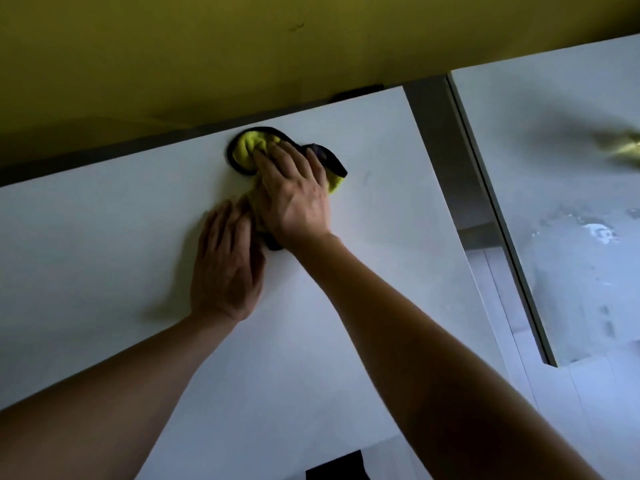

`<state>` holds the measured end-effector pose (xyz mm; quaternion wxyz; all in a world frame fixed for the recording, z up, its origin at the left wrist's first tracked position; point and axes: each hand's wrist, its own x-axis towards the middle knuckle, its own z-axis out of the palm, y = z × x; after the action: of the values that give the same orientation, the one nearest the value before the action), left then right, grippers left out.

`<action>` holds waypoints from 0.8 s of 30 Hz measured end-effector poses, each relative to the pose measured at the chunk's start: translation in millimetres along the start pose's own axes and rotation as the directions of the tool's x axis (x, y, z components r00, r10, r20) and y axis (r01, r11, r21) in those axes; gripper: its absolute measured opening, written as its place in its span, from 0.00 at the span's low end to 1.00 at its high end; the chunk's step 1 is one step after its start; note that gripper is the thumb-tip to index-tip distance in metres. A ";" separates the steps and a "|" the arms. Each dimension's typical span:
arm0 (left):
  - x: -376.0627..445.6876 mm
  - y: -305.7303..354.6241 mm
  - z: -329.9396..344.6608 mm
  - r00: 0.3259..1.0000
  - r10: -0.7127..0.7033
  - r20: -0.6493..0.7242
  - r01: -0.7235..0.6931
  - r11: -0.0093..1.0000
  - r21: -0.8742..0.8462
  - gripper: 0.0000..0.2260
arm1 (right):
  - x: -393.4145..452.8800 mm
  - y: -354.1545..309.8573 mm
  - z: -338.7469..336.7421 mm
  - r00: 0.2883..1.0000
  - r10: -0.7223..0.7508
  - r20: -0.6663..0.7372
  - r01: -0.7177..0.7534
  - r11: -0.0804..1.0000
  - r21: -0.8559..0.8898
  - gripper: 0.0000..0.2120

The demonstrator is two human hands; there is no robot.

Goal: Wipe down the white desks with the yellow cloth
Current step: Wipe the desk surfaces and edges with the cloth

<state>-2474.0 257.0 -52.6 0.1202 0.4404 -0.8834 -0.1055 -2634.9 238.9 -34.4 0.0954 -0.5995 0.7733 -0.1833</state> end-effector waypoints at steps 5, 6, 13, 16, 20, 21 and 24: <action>1.4 -1.7 -3.1 0.999 0.040 0.014 -0.039 0.998 -0.045 0.24 | -3.0 64.2 -27.2 0.985 0.112 -0.128 -0.108 0.994 0.033 0.24; 1.7 -0.5 -3.5 0.999 0.034 0.014 -0.033 0.998 -0.049 0.24 | -4.5 87.2 -36.9 0.967 0.205 -0.152 -0.202 0.979 0.030 0.24; 0.8 2.0 -1.2 1.000 0.022 -0.010 -0.023 0.999 -0.033 0.25 | -15.5 163.4 -67.4 0.851 0.502 -0.155 -0.504 0.863 0.025 0.26; 1.0 1.7 0.0 1.000 0.021 -0.018 -0.022 0.999 -0.041 0.25 | -25.1 123.8 -53.8 0.886 0.432 -0.168 -0.445 0.895 -0.044 0.27; 0.4 -0.5 0.0 0.998 0.048 -0.043 -0.050 0.998 -0.048 0.24 | -60.1 39.3 -16.9 0.976 0.114 -0.187 -0.102 0.992 0.069 0.22; 0.1 -0.5 -0.1 0.998 0.048 -0.047 -0.051 0.997 -0.055 0.24 | -68.5 21.8 -9.8 0.985 0.053 -0.164 -0.042 0.997 0.071 0.22; 0.4 -0.1 0.2 0.998 0.044 -0.039 -0.047 0.997 -0.068 0.23 | -79.4 15.0 -8.0 0.993 -0.067 -0.097 0.072 0.996 0.051 0.23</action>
<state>-2474.2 256.7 -52.8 0.1540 0.4177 -0.8867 -0.1247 -2630.3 319.9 -38.8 0.0682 -0.6139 0.7503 -0.2357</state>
